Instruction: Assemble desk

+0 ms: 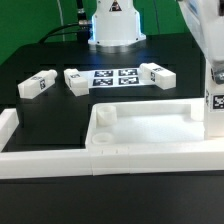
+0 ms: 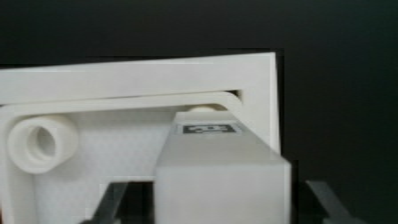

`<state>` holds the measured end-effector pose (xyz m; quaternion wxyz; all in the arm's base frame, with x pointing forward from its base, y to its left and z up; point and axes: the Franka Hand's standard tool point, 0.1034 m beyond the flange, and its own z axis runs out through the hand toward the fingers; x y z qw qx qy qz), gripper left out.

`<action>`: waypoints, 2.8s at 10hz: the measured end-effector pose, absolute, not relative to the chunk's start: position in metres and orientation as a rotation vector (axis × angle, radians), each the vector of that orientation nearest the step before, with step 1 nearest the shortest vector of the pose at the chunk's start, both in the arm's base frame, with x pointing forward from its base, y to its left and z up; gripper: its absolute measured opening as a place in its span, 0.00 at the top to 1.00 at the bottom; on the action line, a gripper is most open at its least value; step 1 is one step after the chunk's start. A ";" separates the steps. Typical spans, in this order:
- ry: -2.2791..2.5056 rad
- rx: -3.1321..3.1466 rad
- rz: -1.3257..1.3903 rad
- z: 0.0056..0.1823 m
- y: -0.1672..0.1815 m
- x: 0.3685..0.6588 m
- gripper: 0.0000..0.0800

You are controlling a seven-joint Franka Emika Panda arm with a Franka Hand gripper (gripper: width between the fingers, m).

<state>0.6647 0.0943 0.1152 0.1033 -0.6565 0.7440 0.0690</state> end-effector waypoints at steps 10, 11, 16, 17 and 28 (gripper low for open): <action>0.942 -2.818 0.010 0.113 0.103 0.662 0.19; 0.703 -2.917 -0.020 0.112 0.107 0.661 0.19; 0.418 -2.986 -0.035 0.108 0.109 0.659 0.55; 0.548 -2.970 -0.018 0.106 0.104 0.658 0.61; 1.963 -2.149 0.172 0.103 0.108 0.660 0.62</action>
Offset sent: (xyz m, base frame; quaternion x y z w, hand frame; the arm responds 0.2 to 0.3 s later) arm -0.0032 0.0059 -0.0031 0.0231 -0.0267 -0.3215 0.9462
